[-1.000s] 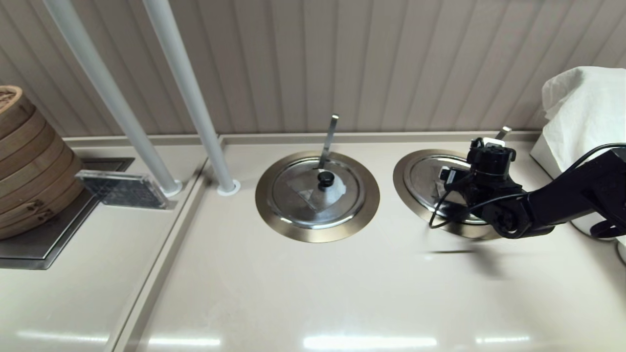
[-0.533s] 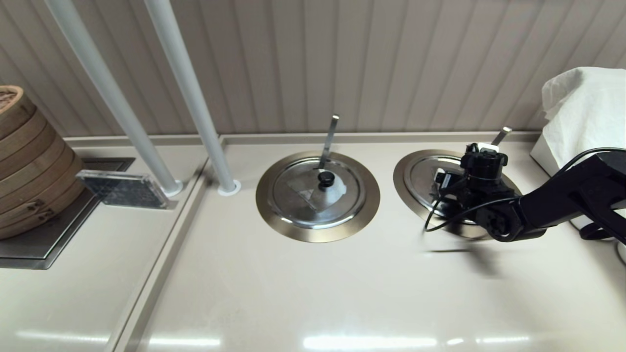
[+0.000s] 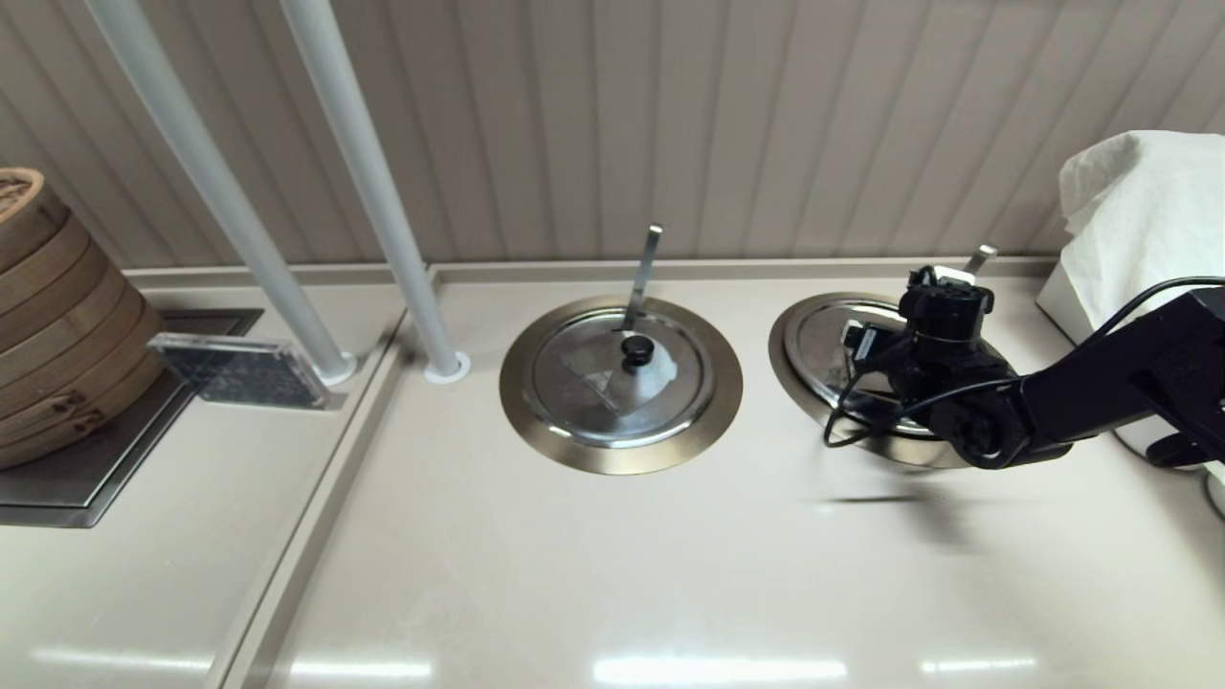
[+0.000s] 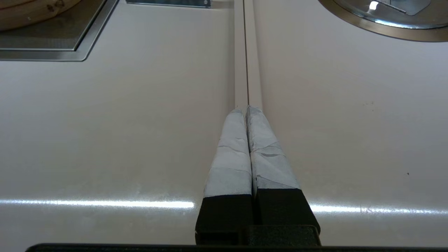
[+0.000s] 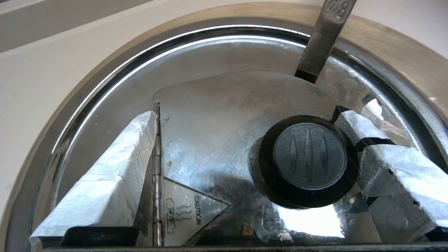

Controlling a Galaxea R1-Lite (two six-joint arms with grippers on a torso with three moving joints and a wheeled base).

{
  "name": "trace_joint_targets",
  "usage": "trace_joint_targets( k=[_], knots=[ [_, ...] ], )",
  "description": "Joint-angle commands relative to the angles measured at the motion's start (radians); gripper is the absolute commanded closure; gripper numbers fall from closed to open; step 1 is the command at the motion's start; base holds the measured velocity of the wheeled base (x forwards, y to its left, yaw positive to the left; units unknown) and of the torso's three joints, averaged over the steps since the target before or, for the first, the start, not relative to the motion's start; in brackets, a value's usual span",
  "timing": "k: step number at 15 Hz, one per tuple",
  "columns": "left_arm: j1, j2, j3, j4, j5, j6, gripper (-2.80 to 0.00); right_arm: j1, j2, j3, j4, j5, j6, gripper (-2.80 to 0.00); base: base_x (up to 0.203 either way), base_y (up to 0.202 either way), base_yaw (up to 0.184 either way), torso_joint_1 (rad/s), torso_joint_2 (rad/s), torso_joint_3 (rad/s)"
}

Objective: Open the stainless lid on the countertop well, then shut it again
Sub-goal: Open the lid

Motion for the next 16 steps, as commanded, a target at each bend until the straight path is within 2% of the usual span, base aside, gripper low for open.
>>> trace_joint_targets(
  k=[1, 7, 16],
  knots=[
    [0.001, 0.001, 0.000, 0.000, 0.000, -0.001, 0.00, 0.002, -0.011, 0.000, -0.006, -0.004, 0.001, -2.80, 0.000, 0.000, 0.000, 0.000, 0.00, 0.000],
    [0.001, 0.001, 0.000, 0.000, 0.000, -0.001, 0.00, 0.019, -0.045, 0.006, -0.006, -0.004, 0.006, -2.80, 0.000, 0.000, 0.000, 0.000, 0.00, 0.000],
    [0.001, 0.001, 0.000, 0.000, 0.000, -0.001, 0.00, -0.026, 0.090, -0.043, -0.005, -0.010, -0.028, -2.80, 0.000, 0.000, 0.000, 0.000, 0.00, 0.000]
  ],
)
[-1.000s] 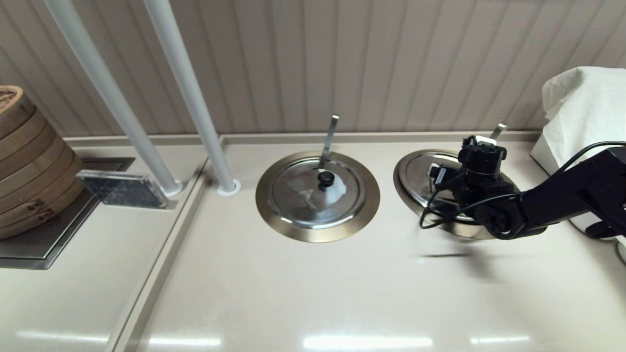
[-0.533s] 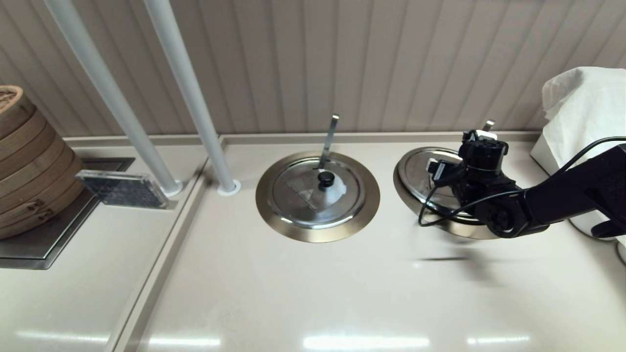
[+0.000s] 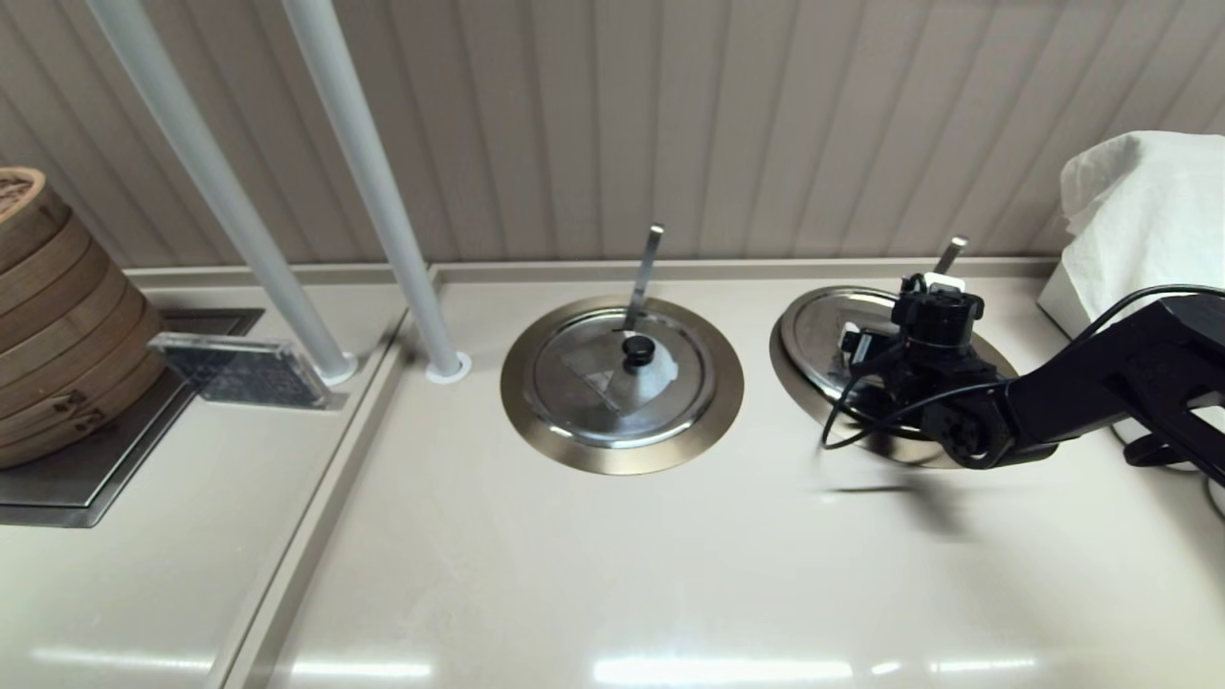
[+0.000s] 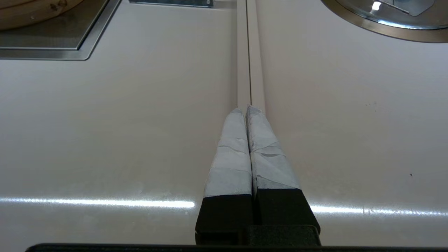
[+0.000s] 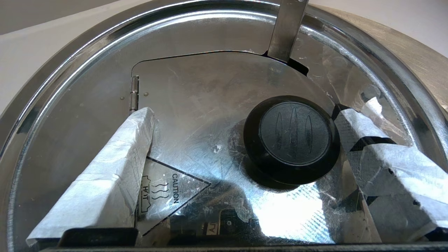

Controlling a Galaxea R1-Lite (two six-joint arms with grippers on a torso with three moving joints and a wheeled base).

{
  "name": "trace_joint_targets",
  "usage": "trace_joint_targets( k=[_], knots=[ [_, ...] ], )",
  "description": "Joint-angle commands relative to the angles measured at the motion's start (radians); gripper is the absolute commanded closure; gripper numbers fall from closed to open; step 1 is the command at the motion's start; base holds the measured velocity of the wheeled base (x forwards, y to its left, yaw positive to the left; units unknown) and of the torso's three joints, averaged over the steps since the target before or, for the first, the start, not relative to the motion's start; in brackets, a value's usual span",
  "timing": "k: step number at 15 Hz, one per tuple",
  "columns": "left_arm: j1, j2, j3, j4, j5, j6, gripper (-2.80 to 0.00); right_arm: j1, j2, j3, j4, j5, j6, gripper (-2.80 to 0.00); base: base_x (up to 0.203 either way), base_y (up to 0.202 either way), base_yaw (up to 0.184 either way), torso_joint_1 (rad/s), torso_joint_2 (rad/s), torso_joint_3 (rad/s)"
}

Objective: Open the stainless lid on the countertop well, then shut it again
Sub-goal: Open the lid

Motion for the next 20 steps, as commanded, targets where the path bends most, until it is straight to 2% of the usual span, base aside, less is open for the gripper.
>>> trace_joint_targets(
  k=[1, 8, 16, 20],
  knots=[
    [0.000, 0.001, 0.000, 0.000, 0.000, -0.001, 0.00, -0.009, 0.035, -0.004, 0.007, -0.003, -0.013, -2.80, 0.000, 0.000, 0.000, 0.000, 0.00, 0.000],
    [0.000, 0.001, 0.000, 0.000, 0.000, -0.001, 0.00, -0.023, -0.007, 0.094, 0.012, -0.013, -0.097, -2.80, 0.000, 0.000, 0.000, 0.000, 0.00, 0.000],
    [0.000, 0.001, 0.000, 0.000, 0.000, -0.001, 0.00, 0.026, -0.003, 0.119, 0.008, 0.001, -0.098, -2.80, 0.000, 0.000, 0.000, 0.000, 0.00, 0.000],
    [0.000, 0.001, 0.000, -0.001, 0.000, -0.001, 0.00, 0.023, -0.025, 0.099, 0.001, 0.001, -0.062, -2.80, 0.000, 0.000, 0.000, 0.000, 0.00, 0.000]
  ],
)
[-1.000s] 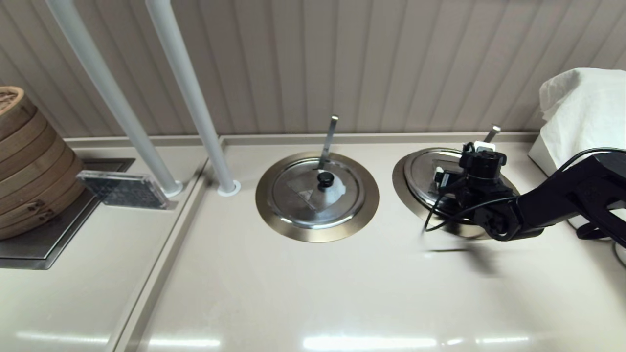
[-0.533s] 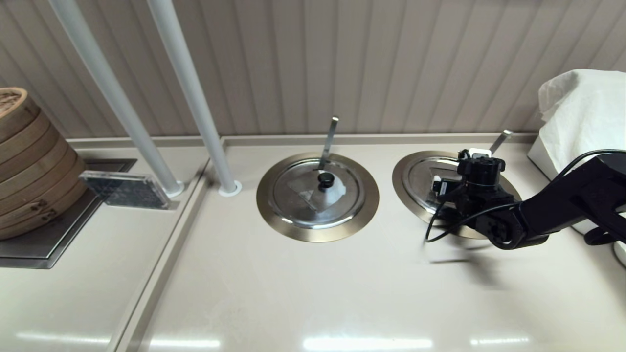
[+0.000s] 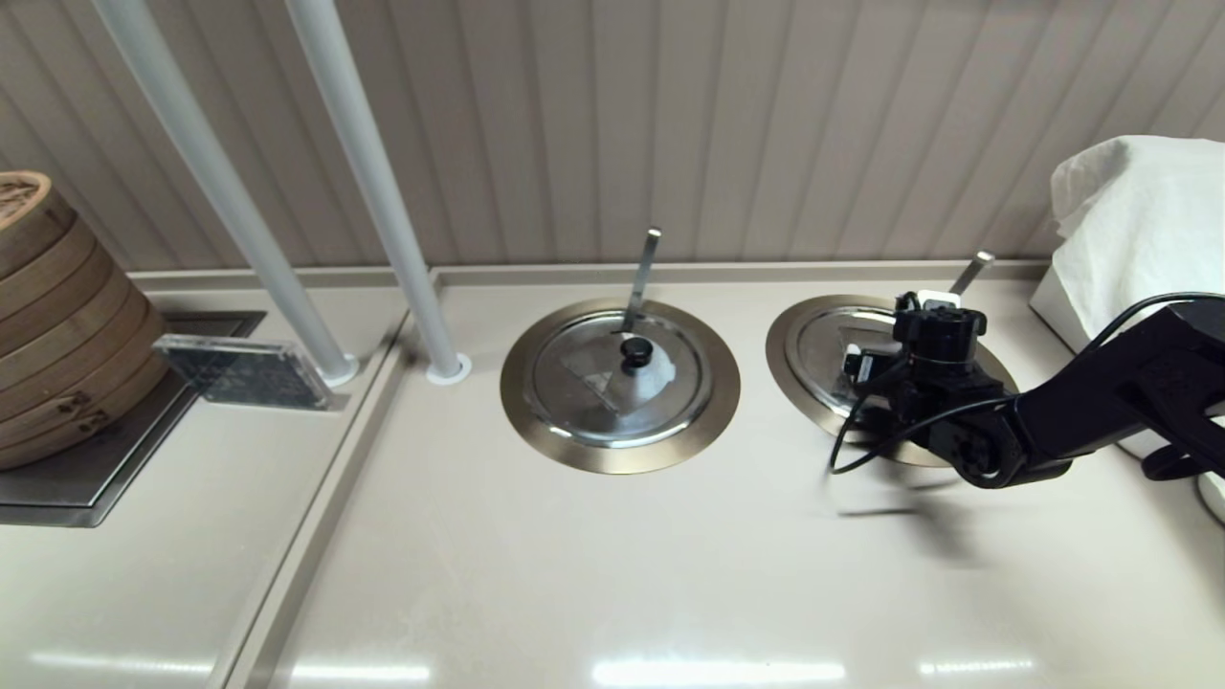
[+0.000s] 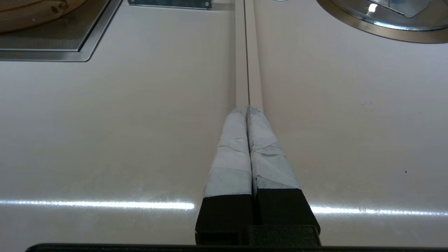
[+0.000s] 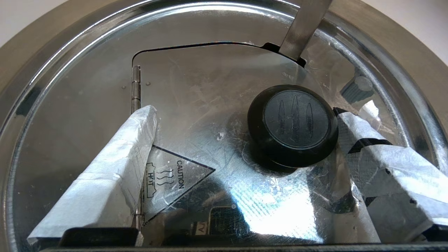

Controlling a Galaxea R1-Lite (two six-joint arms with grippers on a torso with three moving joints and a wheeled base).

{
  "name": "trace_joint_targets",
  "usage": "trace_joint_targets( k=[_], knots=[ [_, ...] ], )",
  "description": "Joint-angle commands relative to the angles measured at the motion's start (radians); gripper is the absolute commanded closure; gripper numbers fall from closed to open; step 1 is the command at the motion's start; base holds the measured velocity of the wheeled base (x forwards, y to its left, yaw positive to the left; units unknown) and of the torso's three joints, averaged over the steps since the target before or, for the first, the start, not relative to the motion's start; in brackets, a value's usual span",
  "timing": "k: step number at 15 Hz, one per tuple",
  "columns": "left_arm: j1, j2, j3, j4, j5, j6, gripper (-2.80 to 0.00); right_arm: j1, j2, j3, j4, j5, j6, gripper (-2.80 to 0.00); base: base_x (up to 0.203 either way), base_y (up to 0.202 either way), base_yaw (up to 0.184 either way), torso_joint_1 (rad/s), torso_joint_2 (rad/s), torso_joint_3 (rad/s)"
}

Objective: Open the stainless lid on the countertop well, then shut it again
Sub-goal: Open the lid

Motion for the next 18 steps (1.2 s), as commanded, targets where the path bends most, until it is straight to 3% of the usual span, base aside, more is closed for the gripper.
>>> trace_joint_targets(
  k=[1, 18],
  knots=[
    [0.001, 0.001, 0.000, 0.000, 0.000, 0.000, 0.00, -0.002, -0.002, -0.024, -0.013, -0.001, 0.038, -2.80, 0.000, 0.000, 0.000, 0.000, 0.00, 0.000],
    [0.001, 0.001, 0.000, 0.000, 0.000, 0.000, 0.00, 0.011, -0.044, -0.041, -0.049, 0.001, 0.088, -2.80, 0.000, 0.000, 0.000, 0.000, 0.00, 0.000]
  ],
)
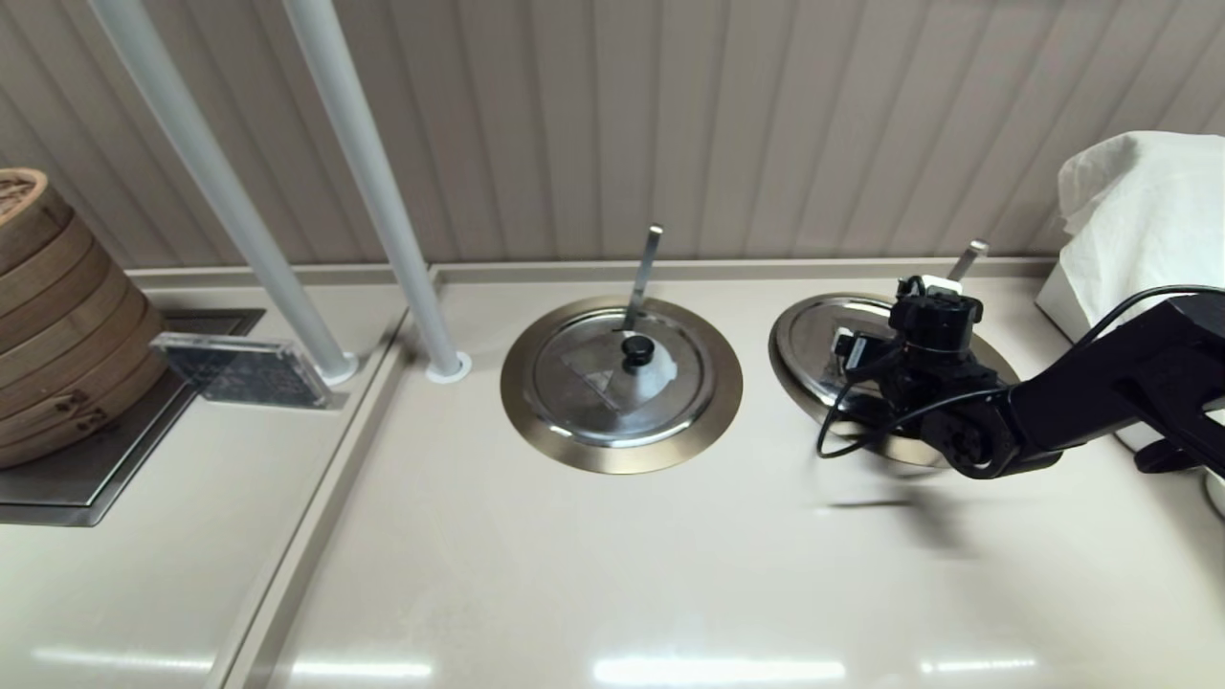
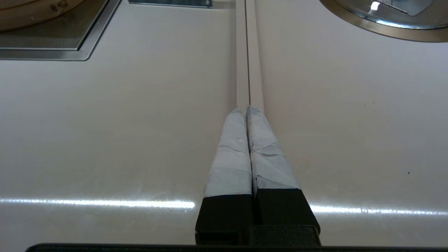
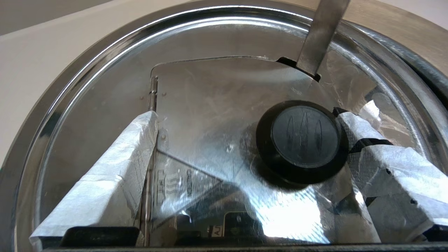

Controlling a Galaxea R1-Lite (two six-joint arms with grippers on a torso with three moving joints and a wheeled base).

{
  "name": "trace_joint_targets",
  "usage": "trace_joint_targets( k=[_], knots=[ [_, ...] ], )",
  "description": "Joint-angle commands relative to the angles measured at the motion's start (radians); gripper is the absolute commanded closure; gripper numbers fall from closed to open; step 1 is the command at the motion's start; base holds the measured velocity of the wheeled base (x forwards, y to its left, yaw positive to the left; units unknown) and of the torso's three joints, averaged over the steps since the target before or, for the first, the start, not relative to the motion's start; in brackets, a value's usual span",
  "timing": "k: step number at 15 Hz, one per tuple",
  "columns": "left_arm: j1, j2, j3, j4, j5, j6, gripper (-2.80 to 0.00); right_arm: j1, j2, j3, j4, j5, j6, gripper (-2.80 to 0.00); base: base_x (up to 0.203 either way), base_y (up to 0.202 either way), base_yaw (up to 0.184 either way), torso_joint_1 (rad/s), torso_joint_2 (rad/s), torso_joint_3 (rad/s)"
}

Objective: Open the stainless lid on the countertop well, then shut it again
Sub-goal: Open the lid

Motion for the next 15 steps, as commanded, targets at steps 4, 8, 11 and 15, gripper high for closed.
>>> trace_joint_targets(
  k=[4, 8, 11, 15],
  knots=[
    [0.000, 0.001, 0.000, 0.000, 0.001, 0.000, 0.00, 0.001, -0.020, 0.002, -0.007, -0.006, 0.002, -2.80, 0.000, 0.000, 0.000, 0.000, 0.00, 0.000],
    [0.000, 0.001, 0.000, 0.000, 0.001, 0.000, 0.00, -0.019, 0.043, -0.007, -0.005, -0.006, -0.009, -2.80, 0.000, 0.000, 0.000, 0.000, 0.00, 0.000],
    [0.000, 0.001, 0.000, -0.002, 0.001, 0.000, 0.00, -0.027, 0.055, -0.005, 0.000, -0.007, -0.041, -2.80, 0.000, 0.000, 0.000, 0.000, 0.00, 0.000],
    [0.000, 0.001, 0.000, 0.000, 0.001, 0.000, 0.00, -0.024, 0.053, 0.007, 0.058, -0.006, -0.066, -2.80, 0.000, 0.000, 0.000, 0.000, 0.00, 0.000]
  ],
)
